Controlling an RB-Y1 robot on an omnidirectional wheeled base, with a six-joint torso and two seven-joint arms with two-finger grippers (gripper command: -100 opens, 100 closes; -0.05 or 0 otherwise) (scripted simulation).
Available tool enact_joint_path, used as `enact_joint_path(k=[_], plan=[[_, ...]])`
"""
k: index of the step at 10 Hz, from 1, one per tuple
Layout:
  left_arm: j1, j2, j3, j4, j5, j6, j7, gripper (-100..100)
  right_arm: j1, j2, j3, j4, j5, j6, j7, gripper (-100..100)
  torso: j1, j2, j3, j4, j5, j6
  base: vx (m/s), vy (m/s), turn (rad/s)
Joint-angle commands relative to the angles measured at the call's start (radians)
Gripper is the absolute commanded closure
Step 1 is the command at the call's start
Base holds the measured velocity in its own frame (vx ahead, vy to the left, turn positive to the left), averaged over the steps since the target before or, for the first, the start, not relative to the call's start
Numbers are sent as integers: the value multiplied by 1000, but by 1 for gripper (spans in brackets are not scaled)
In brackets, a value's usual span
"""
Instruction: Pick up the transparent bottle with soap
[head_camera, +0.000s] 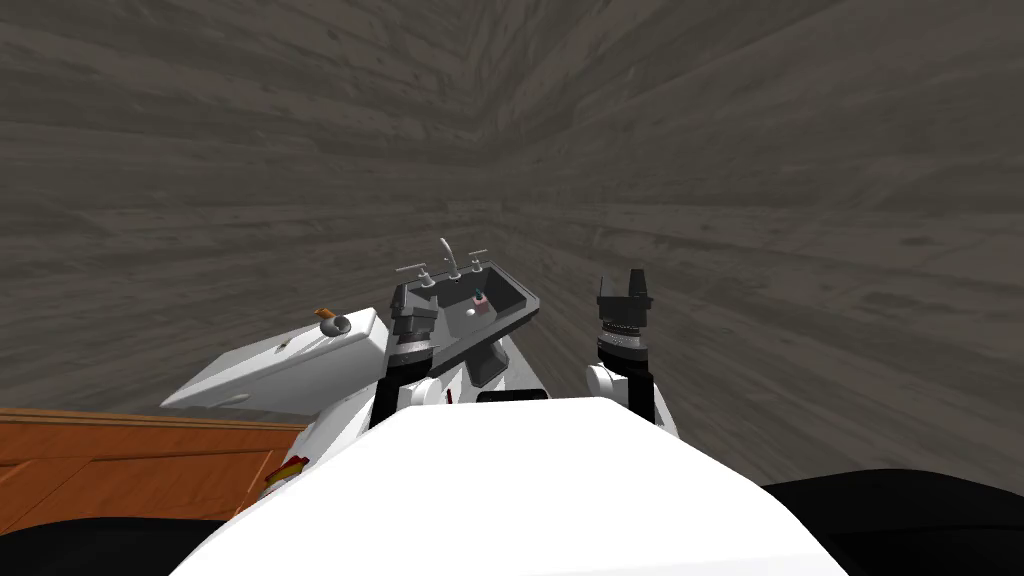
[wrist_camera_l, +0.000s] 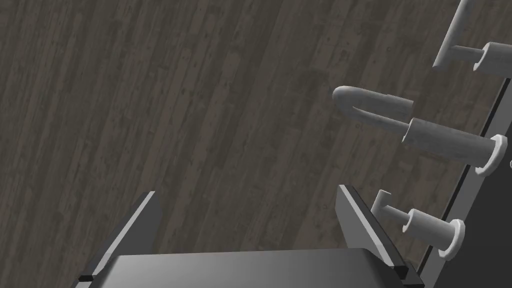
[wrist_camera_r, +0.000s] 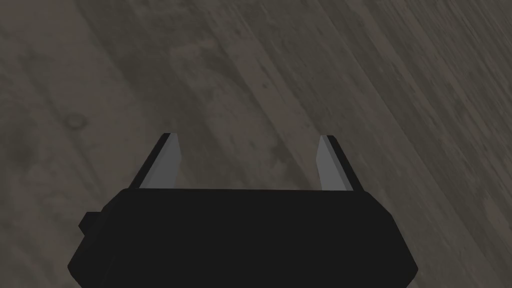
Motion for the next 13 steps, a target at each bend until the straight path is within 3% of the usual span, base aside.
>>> enact_joint_path(k=[1, 6, 7, 9, 10, 11, 12, 13], plan=[[-38, 33, -8, 33, 0, 44, 0, -100, 0, 0, 0, 0, 0, 0, 0, 0, 0, 0, 0, 0, 0, 0, -21, 16, 142], [-163, 83, -27, 152, -2, 181, 4, -100, 0, 0, 0, 0, 0, 0, 0, 0, 1, 2, 1, 0, 0, 0, -31, 19, 111], [-164, 83, -27, 160, -2, 189, 4, -100, 0, 0, 0, 0, 0, 0, 0, 0, 2, 1, 1, 0, 0, 0, -5, 15, 41], [-238, 101, -33, 236, -4, 255, 10, -100, 0, 0, 0, 0, 0, 0, 0, 0, 1, 0, 0, 0, 0, 0, -4, 14, 105], [-238, 101, -33, 237, -4, 268, 10, -100, 0, 0, 0, 0, 0, 0, 0, 0, 1, 0, 0, 0, 0, 0, -4, 9, 32], [-281, 110, -36, 281, -5, 304, 14, -100, 0, 0, 0, 0, 0, 0, 0, 0, 1, 0, 0, 0, 0, 0, -8, 11, 77], [-281, 110, -36, 281, -5, 312, 14, -100, 0, 0, 0, 0, 0, 0, 0, 0, 1, 0, 0, 0, 0, 0, -7, 8, 48], [-321, 118, -39, 323, -7, 349, 18, -100, 0, 0, 0, 0, 0, 0, 0, 0, 1, 0, 0, 0, 0, 0, -5, 9, 72]])
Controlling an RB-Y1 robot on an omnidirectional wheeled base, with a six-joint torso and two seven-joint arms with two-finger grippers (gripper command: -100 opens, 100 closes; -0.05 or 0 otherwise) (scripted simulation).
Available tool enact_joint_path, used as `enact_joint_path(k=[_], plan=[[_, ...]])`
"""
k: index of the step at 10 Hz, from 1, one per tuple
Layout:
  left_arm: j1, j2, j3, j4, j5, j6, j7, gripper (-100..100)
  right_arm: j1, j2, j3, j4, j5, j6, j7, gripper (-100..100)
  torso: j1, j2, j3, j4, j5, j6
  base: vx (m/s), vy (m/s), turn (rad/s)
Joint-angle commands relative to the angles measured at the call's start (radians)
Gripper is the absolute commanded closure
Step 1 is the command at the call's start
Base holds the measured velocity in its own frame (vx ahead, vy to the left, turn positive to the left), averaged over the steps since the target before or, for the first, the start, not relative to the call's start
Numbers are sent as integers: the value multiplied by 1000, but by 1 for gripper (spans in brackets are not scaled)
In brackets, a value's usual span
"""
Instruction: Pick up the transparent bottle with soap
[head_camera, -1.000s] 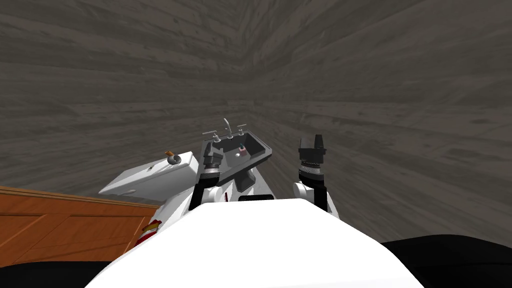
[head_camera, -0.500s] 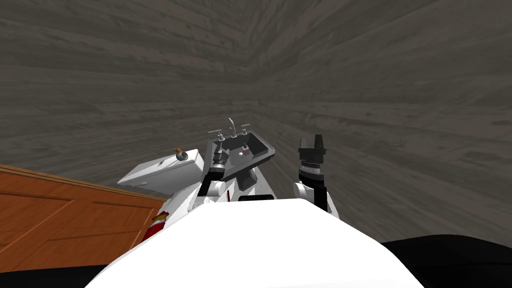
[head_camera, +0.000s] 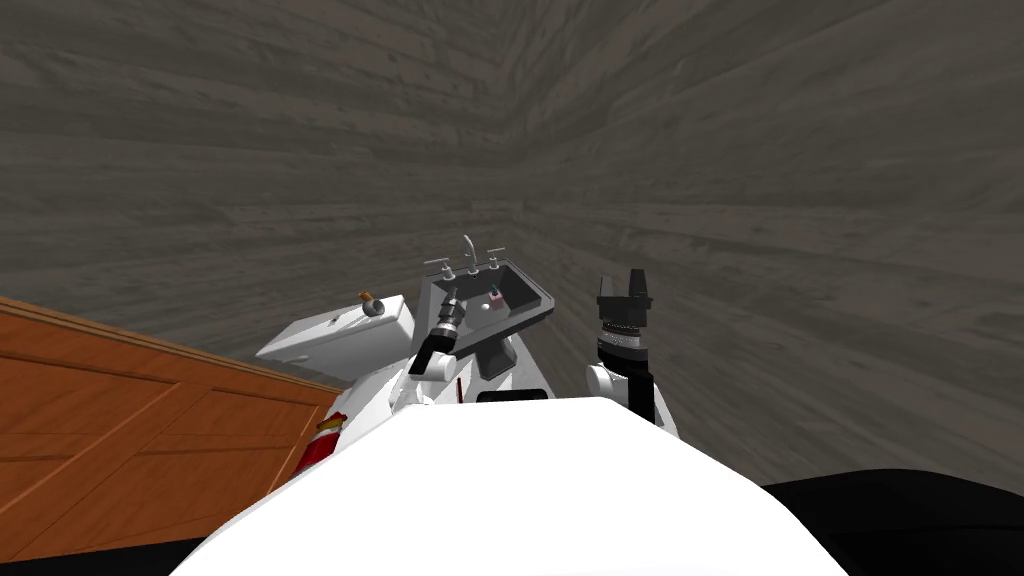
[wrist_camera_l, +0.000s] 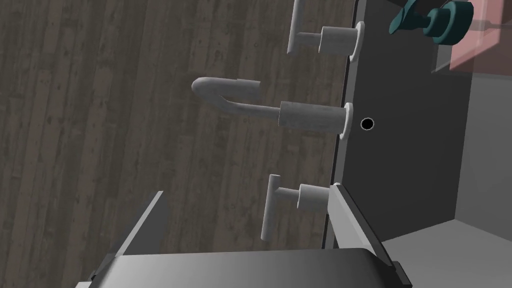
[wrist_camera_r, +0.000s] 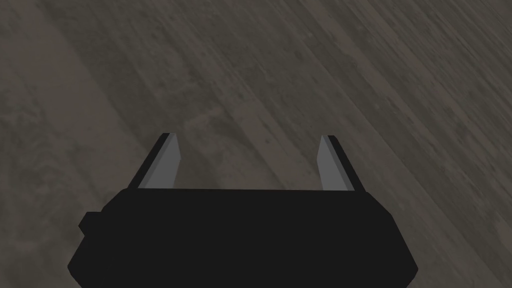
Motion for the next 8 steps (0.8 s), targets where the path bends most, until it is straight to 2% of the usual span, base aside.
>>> enact_joint_path(k=[1, 2, 3, 4, 5, 6, 7, 8], plan=[[-29, 6, 1, 25, 0, 35, 4, -100, 0, 0, 0, 0, 0, 0, 0, 0, 0, 0, 0, 0, 0, 0, -3, 6, 54], [-69, 14, -1, 71, -1, 69, 9, -100, 0, 0, 0, 0, 0, 0, 0, 0, 0, 0, 0, 0, 0, 0, -2, 7, 96], [-78, 14, -1, 75, -1, 83, 9, -100, 0, 0, 0, 0, 0, 0, 0, 0, 0, 0, 0, 0, 0, 0, -1, 3, 46], [-123, 22, -2, 123, -3, 117, 15, -100, 0, 0, 0, 0, 0, 0, 0, 0, 0, 0, 0, 0, 0, 0, -1, 5, 106], [-130, 22, -2, 127, -3, 133, 15, -100, 0, 0, 0, 0, 0, 0, 0, 0, 0, 0, 0, 0, 0, 0, 0, 2, 37], [-169, 30, -3, 164, -6, 171, 22, -100, 0, 0, 0, 0, 0, 0, 0, 0, -1, 0, 0, 0, 0, 0, 1, 2, 68], [-185, 30, -3, 182, -6, 184, 22, -100, 0, 0, 0, 0, 0, 0, 0, 0, 0, 0, 0, 0, 0, 0, 2, 0, 42], [-217, 37, -4, 213, -8, 221, 29, -100, 0, 0, 0, 0, 0, 0, 0, 0, -1, 0, 0, 0, 0, 0, 3, -3, 92]])
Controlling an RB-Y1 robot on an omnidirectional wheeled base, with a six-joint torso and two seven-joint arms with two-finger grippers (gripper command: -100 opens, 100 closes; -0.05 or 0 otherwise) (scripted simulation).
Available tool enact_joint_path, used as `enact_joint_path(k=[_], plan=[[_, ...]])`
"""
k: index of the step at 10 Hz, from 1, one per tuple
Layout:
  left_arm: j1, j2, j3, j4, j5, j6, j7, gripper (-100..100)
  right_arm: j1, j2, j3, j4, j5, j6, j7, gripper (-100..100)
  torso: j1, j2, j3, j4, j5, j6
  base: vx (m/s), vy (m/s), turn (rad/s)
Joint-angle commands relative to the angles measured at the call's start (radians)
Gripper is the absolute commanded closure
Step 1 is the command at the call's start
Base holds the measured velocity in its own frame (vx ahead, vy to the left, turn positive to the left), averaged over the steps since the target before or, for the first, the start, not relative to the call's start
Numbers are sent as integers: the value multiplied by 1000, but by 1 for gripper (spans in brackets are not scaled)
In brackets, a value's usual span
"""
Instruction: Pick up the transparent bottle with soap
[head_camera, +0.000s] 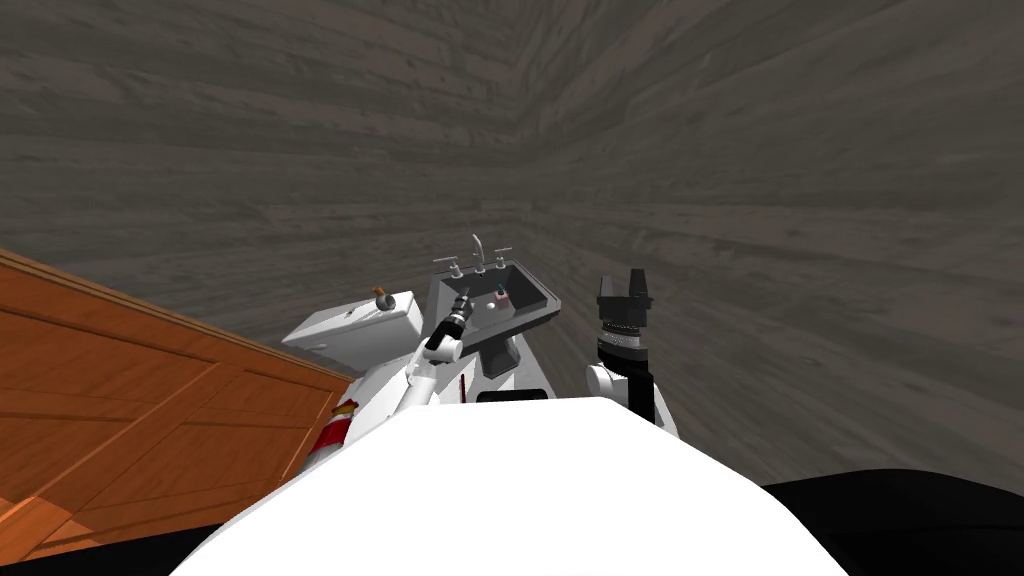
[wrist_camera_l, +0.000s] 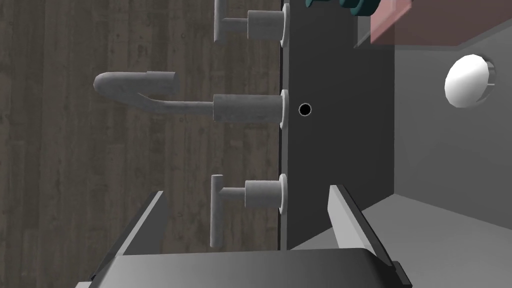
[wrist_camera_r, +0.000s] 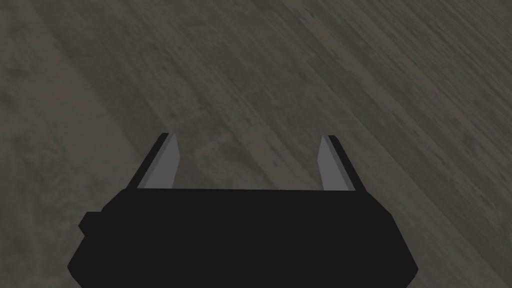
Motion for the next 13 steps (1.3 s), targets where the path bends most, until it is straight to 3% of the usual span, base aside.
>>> enact_joint_path(k=[1, 3, 4, 5, 6, 13], plan=[[-40, 3, -1, 41, -2, 39, 5, -100, 0, 0, 0, 0, 0, 0, 0, 0, 0, 0, 0, 0, 0, 0, 3, -5, 38], [-98, 9, -1, 95, -4, 92, 13, -100, 0, 0, 0, 0, 0, 0, 0, 0, 0, 0, 0, 0, 0, 0, 4, -6, 62], [-100, 9, -1, 100, -4, 92, 13, -100, 0, 0, 0, 0, 0, 0, 0, 0, -1, 0, 0, 0, 0, 0, 3, -3, -16], [-141, 15, -1, 136, -6, 143, 21, -100, 0, 0, 0, 0, 0, 0, 0, 0, 0, 0, 0, 0, 0, 0, 6, -5, 77], [-161, 15, -1, 160, -6, 146, 21, -100, 0, 0, 0, 0, 0, 0, 0, 0, 0, 0, 0, 0, 0, 0, 7, -10, 47], [-384, 25, 4, 378, -16, 342, 59, -100, 0, 0, 0, 0, 0, 0, 0, 0, -1, 0, 0, 0, 0, 0, 9, -18, 52]])
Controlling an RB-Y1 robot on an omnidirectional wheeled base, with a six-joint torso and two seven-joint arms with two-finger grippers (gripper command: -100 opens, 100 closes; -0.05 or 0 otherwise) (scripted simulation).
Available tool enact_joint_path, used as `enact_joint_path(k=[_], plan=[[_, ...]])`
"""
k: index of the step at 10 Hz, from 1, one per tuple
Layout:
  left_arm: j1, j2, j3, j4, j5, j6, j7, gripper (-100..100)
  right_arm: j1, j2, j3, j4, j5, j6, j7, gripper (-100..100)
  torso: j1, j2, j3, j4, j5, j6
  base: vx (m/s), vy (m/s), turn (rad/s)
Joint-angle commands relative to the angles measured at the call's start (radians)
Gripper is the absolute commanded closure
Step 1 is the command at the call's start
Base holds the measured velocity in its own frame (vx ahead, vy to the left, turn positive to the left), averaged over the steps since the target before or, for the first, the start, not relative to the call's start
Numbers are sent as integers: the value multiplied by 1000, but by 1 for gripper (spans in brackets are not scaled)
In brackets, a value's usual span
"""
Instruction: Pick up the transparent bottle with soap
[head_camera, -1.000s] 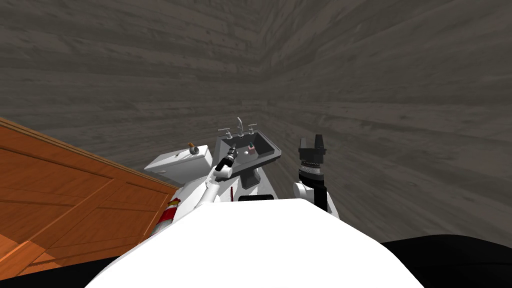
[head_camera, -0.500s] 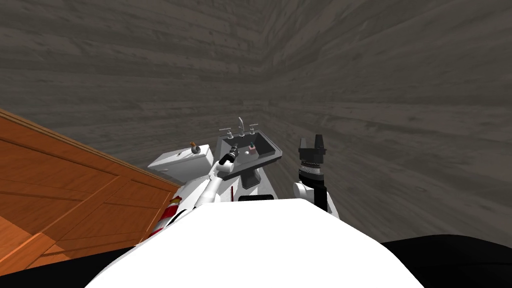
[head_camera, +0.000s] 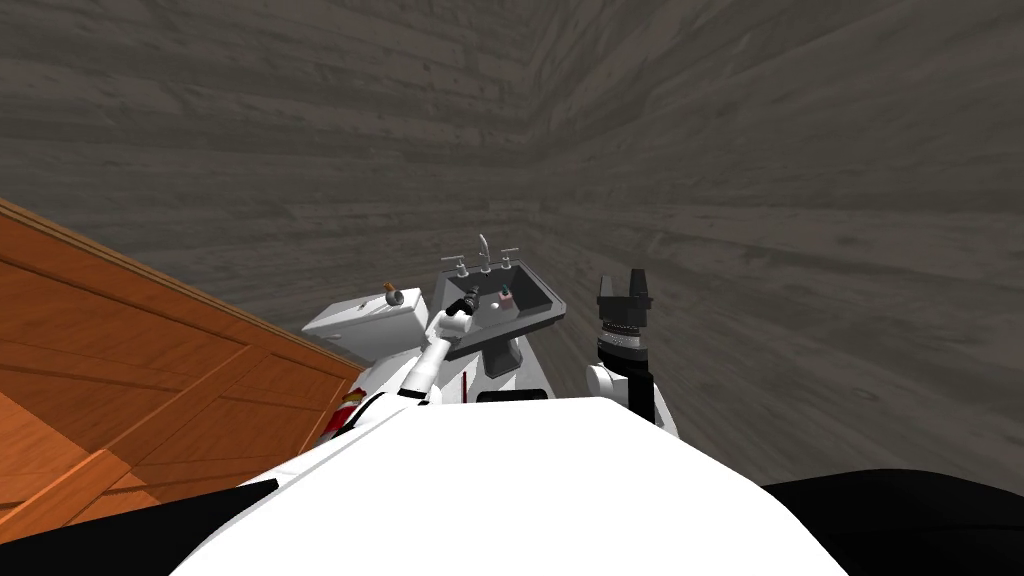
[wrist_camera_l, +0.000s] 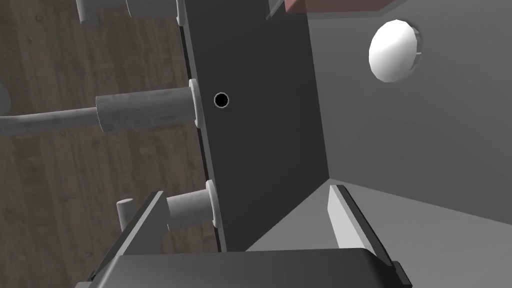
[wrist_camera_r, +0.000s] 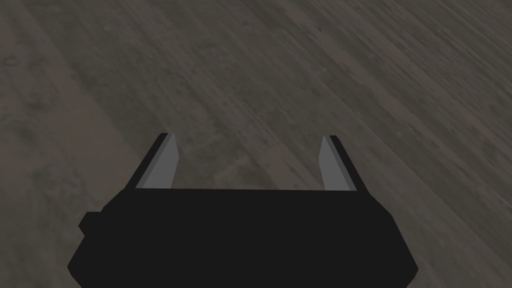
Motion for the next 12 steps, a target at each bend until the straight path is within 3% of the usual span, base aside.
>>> enact_joint_path(k=[1, 12], plan=[[-49, 3, 0, 45, 2, 48, 5, -100, 0, 0, 0, 0, 0, 0, 0, 0, 0, 0, 0, 0, 0, 0, 8, -24, 33], [-387, -36, 13, 380, -13, 349, 67, -100, 0, 0, 0, 0, 0, 0, 0, 0, 0, 0, 0, 0, 0, 0, 9, -25, 40]])
